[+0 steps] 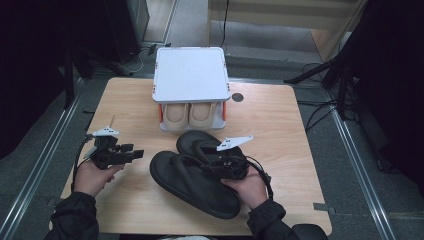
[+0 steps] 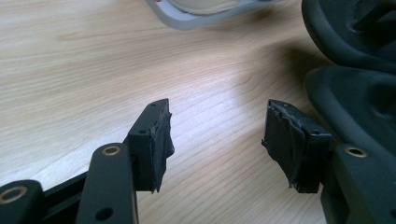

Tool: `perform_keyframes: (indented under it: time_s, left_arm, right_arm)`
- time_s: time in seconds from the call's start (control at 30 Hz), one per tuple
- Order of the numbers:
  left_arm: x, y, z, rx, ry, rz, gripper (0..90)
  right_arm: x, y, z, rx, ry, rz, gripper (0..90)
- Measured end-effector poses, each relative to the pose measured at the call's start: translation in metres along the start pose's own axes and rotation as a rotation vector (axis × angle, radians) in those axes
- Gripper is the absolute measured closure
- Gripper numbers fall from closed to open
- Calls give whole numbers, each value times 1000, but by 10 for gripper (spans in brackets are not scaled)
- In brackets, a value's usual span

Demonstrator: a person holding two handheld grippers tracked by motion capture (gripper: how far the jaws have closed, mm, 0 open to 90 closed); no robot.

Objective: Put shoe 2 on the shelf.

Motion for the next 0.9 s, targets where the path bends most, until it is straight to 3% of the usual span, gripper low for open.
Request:
perform_keyframes:
  time_s: [0.27, 0.53, 0.9]
  left_arm:
    - [11, 6, 13, 29, -10, -22, 415]
    - [22, 14, 27, 70, -22, -51, 414]
    - [26, 18, 36, 99, -22, -68, 414]
  right_arm:
    - [-14, 0, -10, 79, 65, -45, 767]
    - [-31, 1, -26, 104, 97, -98, 767]
    - [-28, 6, -53, 165, 109, -145, 767]
Point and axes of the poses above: each handheld gripper's, and its own axes: x roughly backward along the jaws, z roughly out of its underside, y roughly to its left, the point moved 7 cm from there along -x, roughly forward along the jaws, and after that the axes turned 10 degrees about y, right-handed, at the moved point
